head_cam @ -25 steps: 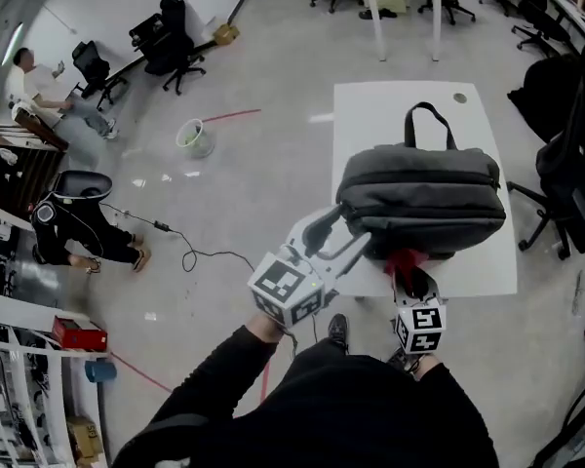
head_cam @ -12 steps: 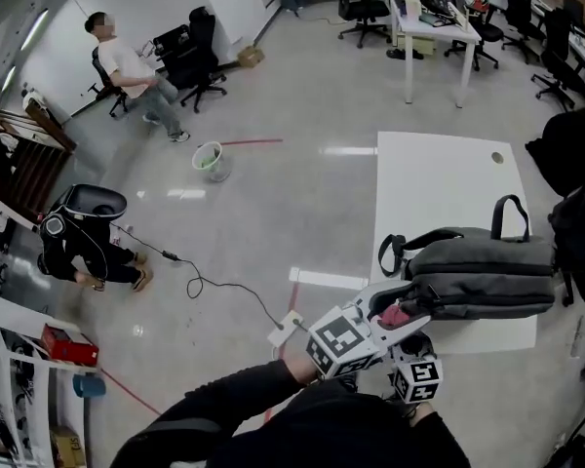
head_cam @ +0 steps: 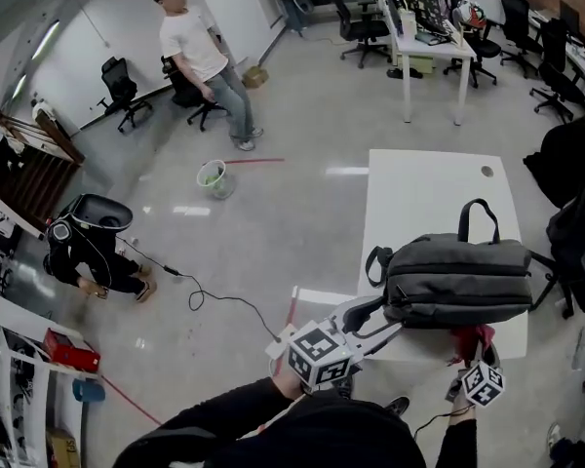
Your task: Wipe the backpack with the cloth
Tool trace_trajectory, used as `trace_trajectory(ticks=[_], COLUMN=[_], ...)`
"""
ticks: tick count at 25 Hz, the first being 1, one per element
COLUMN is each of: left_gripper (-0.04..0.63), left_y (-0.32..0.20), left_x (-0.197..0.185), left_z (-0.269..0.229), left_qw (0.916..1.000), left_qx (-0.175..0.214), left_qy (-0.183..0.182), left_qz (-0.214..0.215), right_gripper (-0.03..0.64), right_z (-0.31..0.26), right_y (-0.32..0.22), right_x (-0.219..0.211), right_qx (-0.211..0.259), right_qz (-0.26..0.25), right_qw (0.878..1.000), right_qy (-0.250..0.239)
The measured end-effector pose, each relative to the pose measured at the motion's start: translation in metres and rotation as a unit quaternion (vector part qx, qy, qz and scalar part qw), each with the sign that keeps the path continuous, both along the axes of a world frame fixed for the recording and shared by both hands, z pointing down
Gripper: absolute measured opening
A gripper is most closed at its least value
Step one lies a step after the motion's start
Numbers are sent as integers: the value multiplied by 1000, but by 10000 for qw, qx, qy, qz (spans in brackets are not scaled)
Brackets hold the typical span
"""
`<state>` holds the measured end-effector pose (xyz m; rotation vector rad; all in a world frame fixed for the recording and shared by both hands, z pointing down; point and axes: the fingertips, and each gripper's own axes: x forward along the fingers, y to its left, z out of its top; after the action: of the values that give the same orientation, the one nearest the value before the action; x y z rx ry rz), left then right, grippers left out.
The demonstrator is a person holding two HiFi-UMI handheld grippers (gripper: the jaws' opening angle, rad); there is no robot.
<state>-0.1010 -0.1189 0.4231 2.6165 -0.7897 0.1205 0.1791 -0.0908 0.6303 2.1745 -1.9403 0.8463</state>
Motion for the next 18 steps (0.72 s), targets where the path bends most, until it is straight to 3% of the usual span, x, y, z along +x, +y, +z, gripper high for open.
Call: trace_trajectory(ticks=[4, 8, 13, 18], left_gripper=[252, 250, 250, 250], left_y=[16, 33, 45, 42], left_x=[7, 28, 41, 32], left_z=[8, 19, 31, 29], left_qw=[9993, 9981, 9974, 9973], left_qx=[-231, -422, -534, -564], left_qy=[-151, -230, -242, -251], left_qz=[-267, -376, -422, -396], right_gripper=[66, 66, 66, 66], right_z=[-3, 9, 37, 35], right_y=[3, 2, 5, 1], right_x=[49, 42, -42, -165], right_qx=[154, 156, -85, -179], right_qz=[354, 41, -939, -2481], right_qw=[9991, 9991, 9928, 9658], right_qy=[-187, -385, -738, -725])
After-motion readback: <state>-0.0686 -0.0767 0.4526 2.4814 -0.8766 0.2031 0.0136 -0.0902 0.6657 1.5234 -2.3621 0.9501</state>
